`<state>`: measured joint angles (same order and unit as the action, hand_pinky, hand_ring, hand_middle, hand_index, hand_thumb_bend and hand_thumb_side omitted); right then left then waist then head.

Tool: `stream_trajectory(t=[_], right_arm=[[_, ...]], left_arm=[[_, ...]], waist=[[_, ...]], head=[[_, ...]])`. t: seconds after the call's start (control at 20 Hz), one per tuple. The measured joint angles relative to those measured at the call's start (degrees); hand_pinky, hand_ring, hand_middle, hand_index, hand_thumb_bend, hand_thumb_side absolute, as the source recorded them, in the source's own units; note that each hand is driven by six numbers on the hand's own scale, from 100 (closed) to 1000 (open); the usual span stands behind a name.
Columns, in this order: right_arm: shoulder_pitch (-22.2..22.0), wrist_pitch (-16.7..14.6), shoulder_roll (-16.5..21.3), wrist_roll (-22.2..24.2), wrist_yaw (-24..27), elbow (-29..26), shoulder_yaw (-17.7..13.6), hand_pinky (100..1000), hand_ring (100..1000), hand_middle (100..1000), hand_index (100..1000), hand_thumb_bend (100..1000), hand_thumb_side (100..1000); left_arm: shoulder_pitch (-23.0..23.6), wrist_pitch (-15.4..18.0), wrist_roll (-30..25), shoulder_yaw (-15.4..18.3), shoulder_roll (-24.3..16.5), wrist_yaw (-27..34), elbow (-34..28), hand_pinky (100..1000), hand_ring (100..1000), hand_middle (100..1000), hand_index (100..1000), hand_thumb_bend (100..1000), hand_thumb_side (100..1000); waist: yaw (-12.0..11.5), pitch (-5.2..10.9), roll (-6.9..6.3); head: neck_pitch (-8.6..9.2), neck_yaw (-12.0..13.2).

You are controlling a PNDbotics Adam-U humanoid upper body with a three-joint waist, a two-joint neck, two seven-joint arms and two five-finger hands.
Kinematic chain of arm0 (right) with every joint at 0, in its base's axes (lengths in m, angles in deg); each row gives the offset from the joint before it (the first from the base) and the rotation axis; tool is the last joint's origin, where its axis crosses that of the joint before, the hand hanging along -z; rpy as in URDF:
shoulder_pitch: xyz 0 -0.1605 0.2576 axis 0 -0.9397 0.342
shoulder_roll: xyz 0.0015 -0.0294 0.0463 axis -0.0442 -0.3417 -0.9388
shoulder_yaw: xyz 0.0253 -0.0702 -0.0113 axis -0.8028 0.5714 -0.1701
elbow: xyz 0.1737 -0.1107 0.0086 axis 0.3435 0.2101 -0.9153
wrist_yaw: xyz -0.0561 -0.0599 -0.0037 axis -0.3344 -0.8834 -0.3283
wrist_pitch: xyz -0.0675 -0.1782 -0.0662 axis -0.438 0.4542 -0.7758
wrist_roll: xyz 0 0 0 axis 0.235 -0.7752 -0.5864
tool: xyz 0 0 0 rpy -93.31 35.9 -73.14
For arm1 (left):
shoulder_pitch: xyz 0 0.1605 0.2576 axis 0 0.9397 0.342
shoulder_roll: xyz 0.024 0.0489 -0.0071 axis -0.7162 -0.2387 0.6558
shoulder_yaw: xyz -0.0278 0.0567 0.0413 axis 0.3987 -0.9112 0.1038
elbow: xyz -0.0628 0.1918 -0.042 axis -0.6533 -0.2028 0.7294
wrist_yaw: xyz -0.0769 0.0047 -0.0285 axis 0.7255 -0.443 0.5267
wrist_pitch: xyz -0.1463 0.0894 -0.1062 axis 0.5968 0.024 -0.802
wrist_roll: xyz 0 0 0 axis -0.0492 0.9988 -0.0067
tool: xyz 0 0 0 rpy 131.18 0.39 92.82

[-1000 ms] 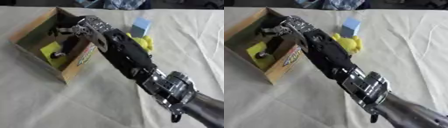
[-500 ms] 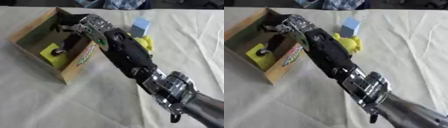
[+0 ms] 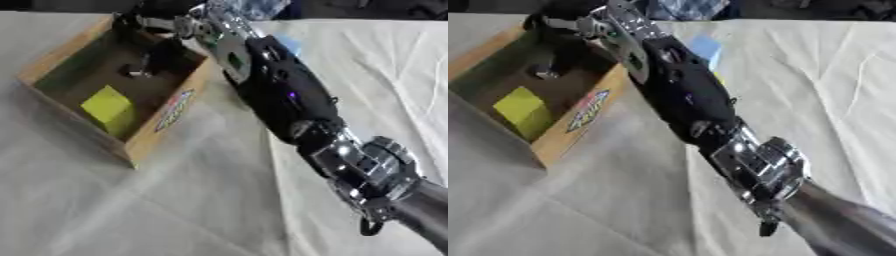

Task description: Pick up objects on the table and place them in the box.

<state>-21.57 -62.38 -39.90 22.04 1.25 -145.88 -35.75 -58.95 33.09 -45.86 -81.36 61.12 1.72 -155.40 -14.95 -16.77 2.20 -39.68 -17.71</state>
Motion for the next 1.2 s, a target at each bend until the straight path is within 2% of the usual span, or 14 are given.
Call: stream_trajectory(t=[0.2, 0.3, 0.55, 0.7, 0.9, 1.0, 1.2], right_arm=[[-1.61, 2.69, 4.34, 1.6, 4.76, -5.67, -0.69, 922, 873, 776, 973, 313, 650], [-2.57, 3.73, 6.61, 2.06, 6.31, -7.89, -1.1, 924, 874, 776, 967, 361, 586], [-5.72, 4.41, 11.98, 2.98, 7.68, -11.09, -1.27, 926, 880, 783, 961, 402, 530], [-7.38, 4.61, 14.03, 3.1, 7.6, -11.46, -1.66, 933, 888, 792, 961, 431, 523], [-8.03, 5.14, 15.6, 2.62, 6.13, -10.92, -3.12, 941, 899, 807, 970, 475, 573], [-8.06, 5.41, 16.04, 2.32, 4.85, -9.63, -4.01, 946, 906, 819, 973, 511, 592], [-8.08, 5.2, 16.61, 1.65, 1.33, -5.48, -5.27, 952, 917, 830, 976, 534, 569]], left_arm=[[0.06, -0.08, 0.08, 0.04, -0.02, -0.11, 0.0, 610, 835, 1000, 670, 253, 953], [0.07, -0.09, 0.09, 0.08, -0.03, -0.15, 0.0, 610, 836, 1000, 670, 252, 953], [0.11, -0.29, 0.05, 0.33, -0.06, -0.31, 0.0, 611, 835, 1000, 670, 251, 953], [0.11, -0.33, 0.02, 0.34, -0.07, -0.35, 0.0, 611, 835, 1000, 670, 250, 953], [0.11, -0.39, -0.04, 0.34, -0.07, -0.37, 0.0, 611, 835, 1000, 670, 249, 951], [0.11, -0.42, -0.06, 0.34, -0.07, -0.38, 0.0, 611, 835, 1000, 670, 246, 950], [0.11, -0.43, -0.07, 0.34, -0.08, -0.38, 0.0, 611, 835, 1000, 670, 242, 947]], waist=[[0.37, 0.07, -0.01], [0.53, 0.09, -0.01], [0.85, 0.17, 0.01], [0.88, 0.18, -0.05], [1.12, 0.18, -0.14], [1.15, 0.18, -0.19], [1.16, 0.18, -0.23]], head=[[0.0, 0.58], [0.0, 0.89], [-0.01, 1.43], [-0.01, 1.7], [0.0, 1.97], [0.0, 2.11], [0.0, 2.37]])
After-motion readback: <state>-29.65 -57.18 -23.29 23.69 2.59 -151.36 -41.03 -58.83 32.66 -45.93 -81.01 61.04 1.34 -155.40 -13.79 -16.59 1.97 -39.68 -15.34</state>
